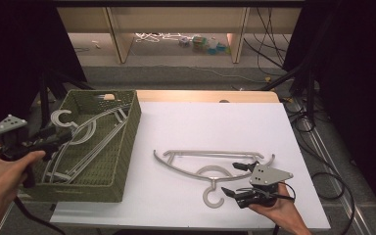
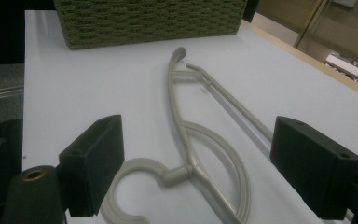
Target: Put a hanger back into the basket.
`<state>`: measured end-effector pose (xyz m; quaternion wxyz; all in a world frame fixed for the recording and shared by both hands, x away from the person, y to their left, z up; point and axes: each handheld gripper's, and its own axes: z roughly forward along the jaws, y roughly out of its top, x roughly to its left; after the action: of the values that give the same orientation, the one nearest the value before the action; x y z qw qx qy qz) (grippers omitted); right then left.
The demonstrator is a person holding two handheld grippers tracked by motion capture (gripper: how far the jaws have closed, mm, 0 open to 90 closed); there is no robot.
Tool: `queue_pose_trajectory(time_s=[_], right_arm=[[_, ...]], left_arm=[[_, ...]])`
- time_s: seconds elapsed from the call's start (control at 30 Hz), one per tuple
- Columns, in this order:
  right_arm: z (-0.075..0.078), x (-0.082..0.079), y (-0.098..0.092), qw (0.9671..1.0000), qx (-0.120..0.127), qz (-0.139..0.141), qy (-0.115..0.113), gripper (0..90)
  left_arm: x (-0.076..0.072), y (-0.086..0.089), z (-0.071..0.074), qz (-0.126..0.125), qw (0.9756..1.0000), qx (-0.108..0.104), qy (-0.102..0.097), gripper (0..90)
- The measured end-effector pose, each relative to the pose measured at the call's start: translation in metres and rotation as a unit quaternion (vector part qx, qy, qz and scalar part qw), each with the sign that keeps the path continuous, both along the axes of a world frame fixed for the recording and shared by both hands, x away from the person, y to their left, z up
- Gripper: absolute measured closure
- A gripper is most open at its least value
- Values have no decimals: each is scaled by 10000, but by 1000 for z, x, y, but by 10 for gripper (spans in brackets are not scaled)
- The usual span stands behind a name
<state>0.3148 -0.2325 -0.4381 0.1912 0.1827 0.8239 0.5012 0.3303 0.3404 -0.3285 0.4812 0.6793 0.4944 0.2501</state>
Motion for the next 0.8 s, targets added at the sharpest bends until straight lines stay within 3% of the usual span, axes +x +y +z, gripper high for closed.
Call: queue_pose_trajectory(time_s=[0.17,0.23,0.27,0.3,0.33,0.37,0.47,0.57,0.67,0.7,0.8], right_arm=[[0,0,-1,10000,7,-7,-3,175],[0,0,-1,10000,8,3,-1,175],[1,0,-2,10000,-1,-9,5,175],[1,0,-3,10000,-13,-14,-22,174],[1,0,-3,10000,-13,-14,-22,174],[1,0,-3,10000,40,-68,-6,174],[0,0,-2,9998,126,-157,-44,174],[-1,0,-3,9997,134,-186,-47,174],[-1,-1,-3,9996,154,-209,-53,175],[-1,-2,-4,9995,194,-240,-69,175],[-2,-4,-4,9989,314,-346,-104,175]], left_arm=[[-20,-39,1,-348,9987,-119,-342,284],[-26,-53,1,-534,9976,19,-431,270],[-31,-62,0,-572,9974,-95,-439,255],[-36,-75,-2,-686,9959,-79,-587,254],[-36,-75,-2,-686,9959,-79,-587,249],[-40,-90,-5,-795,9948,-78,-632,240],[-41,-102,-9,-980,9930,-26,-666,248],[-38,-120,-17,-1113,9908,-231,-738,245],[-36,-130,-24,-1200,9890,-249,-825,246],[-35,-138,-30,-1301,9869,-274,-909,246],[-35,-145,-38,-1374,9854,-300,-959,246]])
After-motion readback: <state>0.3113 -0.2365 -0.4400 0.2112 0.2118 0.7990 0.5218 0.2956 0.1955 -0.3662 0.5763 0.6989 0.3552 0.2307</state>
